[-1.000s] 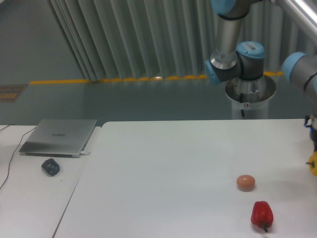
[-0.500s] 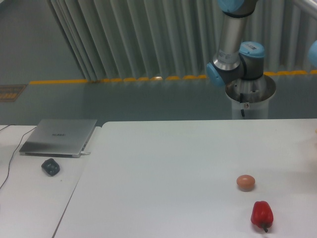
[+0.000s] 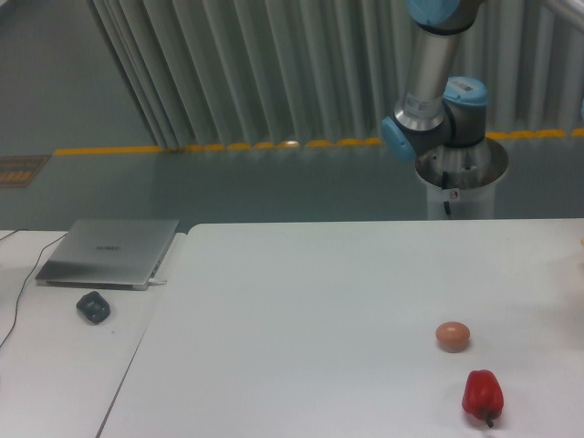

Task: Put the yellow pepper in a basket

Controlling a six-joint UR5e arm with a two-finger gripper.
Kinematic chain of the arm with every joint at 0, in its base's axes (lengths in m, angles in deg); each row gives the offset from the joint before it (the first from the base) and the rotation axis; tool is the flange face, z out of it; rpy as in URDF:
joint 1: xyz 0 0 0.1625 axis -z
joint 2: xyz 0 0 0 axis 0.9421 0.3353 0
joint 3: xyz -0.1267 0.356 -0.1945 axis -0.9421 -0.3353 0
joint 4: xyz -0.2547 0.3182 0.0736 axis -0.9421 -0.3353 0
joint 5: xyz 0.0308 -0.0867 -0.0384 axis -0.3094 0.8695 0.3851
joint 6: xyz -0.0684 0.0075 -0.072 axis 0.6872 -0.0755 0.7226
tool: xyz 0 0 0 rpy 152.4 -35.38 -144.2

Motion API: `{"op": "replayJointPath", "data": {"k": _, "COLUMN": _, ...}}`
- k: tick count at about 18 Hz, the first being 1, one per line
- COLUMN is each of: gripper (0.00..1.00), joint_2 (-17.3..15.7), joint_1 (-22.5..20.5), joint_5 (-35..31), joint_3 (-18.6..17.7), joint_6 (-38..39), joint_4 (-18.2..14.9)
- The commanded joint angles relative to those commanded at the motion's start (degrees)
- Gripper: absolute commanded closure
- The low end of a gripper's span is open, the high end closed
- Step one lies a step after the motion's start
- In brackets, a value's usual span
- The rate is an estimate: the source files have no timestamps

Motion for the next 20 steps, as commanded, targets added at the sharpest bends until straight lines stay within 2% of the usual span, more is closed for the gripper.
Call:
{"op": "replayJointPath", "data": {"k": 5, "gripper": 0.00, "joint_2": -0.44, "joint_1": -2.72, "joint_5": 4.30, "joint_3": -0.09, "joint_6": 0.00, "joint_4": -0.09}}
{"op": "replayJointPath", "data": {"k": 10, "gripper": 0.00, "joint_2": -0.88, "joint_1": -2.64, "joint_5": 5.62, "joint_3": -0.09, "joint_6": 2.27, "joint_4": -0.17}}
{"op": "replayJointPath", "data": {"k": 13, "gripper": 0.00, "joint_2": -0.97, "joint_1": -2.03, "joint_5": 7.99, "joint_3": -0.18, "joint_6": 9.72, "joint_4": -0.70}}
{"op": "replayJointPath", "data": {"k": 18, "gripper": 0.00, "joint_2": -2.73, "joint_1": 2.88, "joint_5": 9.23, "joint_3": -1.15, "joint_6": 32.40, "joint_4": -0.79}}
{"op": "replayJointPath", "data": {"k": 20, "gripper": 0.00, "joint_2": -2.73, "joint_1": 4.47, "joint_5": 9.14, "joint_3": -0.97, "joint_6": 33.75, "joint_4": -0.70}}
